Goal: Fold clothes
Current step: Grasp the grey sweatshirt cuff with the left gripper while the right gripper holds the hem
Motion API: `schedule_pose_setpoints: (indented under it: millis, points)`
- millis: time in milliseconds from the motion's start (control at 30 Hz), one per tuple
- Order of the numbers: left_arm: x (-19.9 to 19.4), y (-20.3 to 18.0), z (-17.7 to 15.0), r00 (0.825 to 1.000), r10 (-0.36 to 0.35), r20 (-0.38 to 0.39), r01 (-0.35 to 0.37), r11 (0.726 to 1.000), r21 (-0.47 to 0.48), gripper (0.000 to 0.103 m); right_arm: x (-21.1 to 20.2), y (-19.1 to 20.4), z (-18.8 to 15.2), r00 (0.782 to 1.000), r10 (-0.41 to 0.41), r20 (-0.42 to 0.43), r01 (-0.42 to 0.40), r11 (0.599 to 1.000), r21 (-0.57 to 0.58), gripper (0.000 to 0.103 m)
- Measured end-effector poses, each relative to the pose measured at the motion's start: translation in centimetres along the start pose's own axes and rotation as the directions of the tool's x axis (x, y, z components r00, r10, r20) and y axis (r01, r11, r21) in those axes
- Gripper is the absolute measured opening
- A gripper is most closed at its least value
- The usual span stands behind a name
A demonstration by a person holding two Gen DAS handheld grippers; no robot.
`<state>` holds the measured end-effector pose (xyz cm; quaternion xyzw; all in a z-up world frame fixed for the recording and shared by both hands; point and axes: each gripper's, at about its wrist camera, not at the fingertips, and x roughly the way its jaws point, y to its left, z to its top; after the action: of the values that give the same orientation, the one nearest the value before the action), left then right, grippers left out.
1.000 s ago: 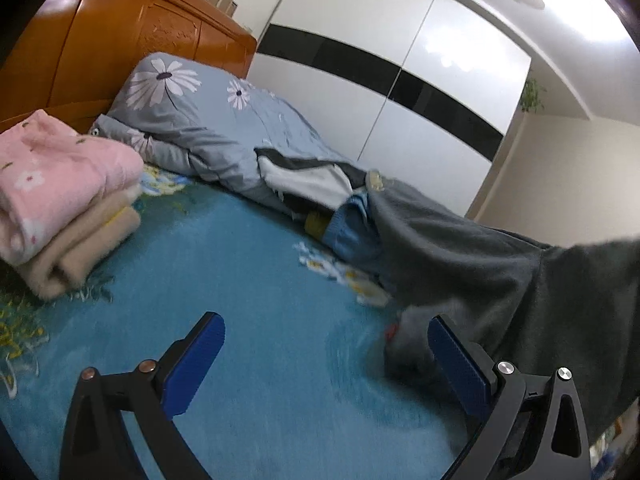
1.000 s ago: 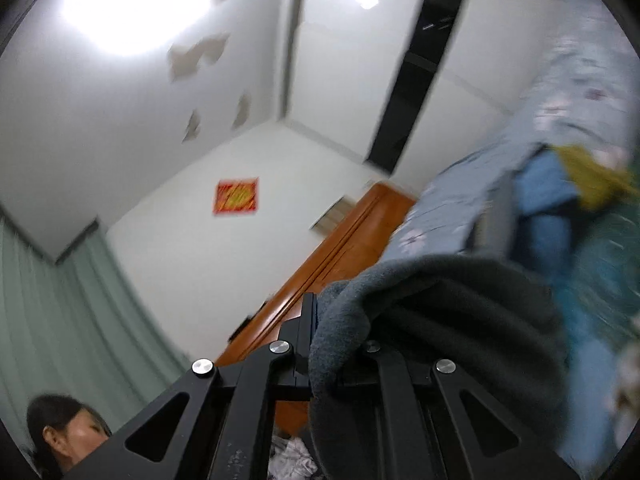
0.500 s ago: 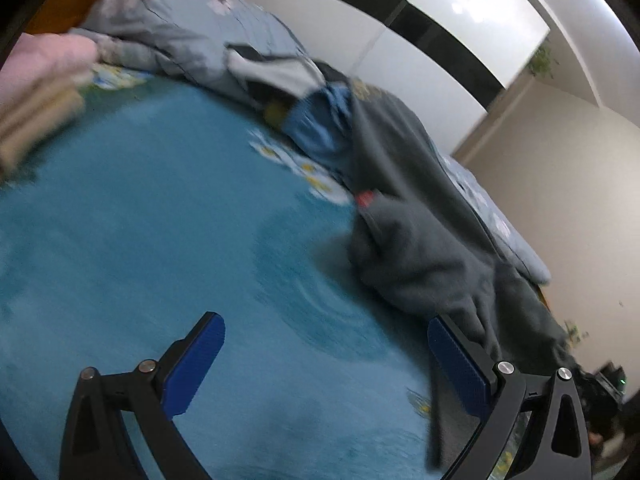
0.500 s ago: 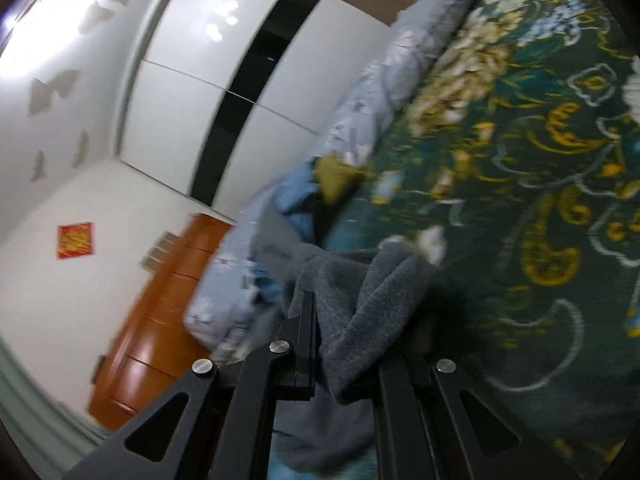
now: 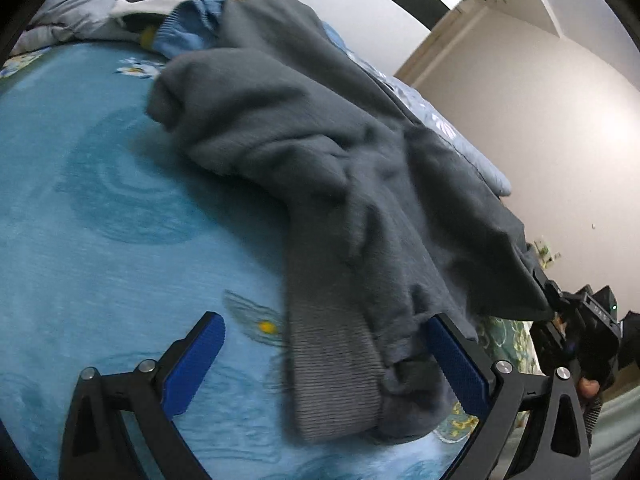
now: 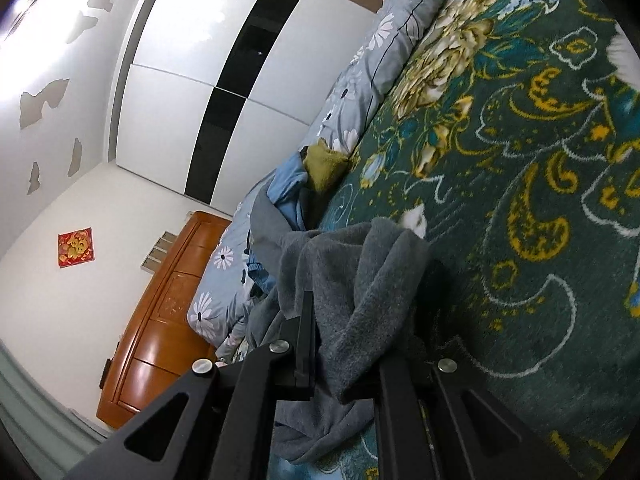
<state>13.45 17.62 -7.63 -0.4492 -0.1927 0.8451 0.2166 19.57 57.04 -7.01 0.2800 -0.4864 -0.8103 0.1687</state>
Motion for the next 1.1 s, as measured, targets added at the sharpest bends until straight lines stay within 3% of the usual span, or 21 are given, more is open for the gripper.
schedule_pose_setpoints:
  millis: [133,500,733,833,967,1100]
  points:
    - [0.5,-0.7,0.1,0.999,-0.049,-0.021,0.048,0.998,-0.027,0.102,0.3,-0.4,-0.3,1.0,0.007,-0.015,-0.007,1.0,0.011,0.008]
    - [1.8,-2.7,-0.3,1.0,-0.006,0.01,0.006,0.999,0.045,0.103,1.5,-1.8,-1.0,0.999,0.026,-0.04,-0.024,0.999,0.049,0.009]
    - [1.6,-3.3,-0.1,1.0,0.01,0.021,-0.01,0.999,0.034,0.102,2.2,-1.8,-0.9,0.998,0.021,-0.055,-0.018,0.998,0.056,0.009]
    - [1.1,-3.2,-0.1,0.999,0.037,0.019,-0.037,0.999,0.031,0.092,2.0,-1.5,-0.9,0.998,0.021,-0.055,-0.019,0.999,0.047,0.009]
    - [0.4,-2.4,0.0,0.997,0.079,0.006,-0.079,0.997,0.009,0.051,1.9,-1.1,-1.0,0.998,0.024,-0.055,-0.021,0.999,0.042,0.009]
    - [-0.8,-1.2,0.1,0.998,0.061,-0.005,-0.061,0.997,-0.037,0.042,2.1,-0.6,-1.1,0.998,0.027,-0.061,-0.025,0.999,0.035,0.009]
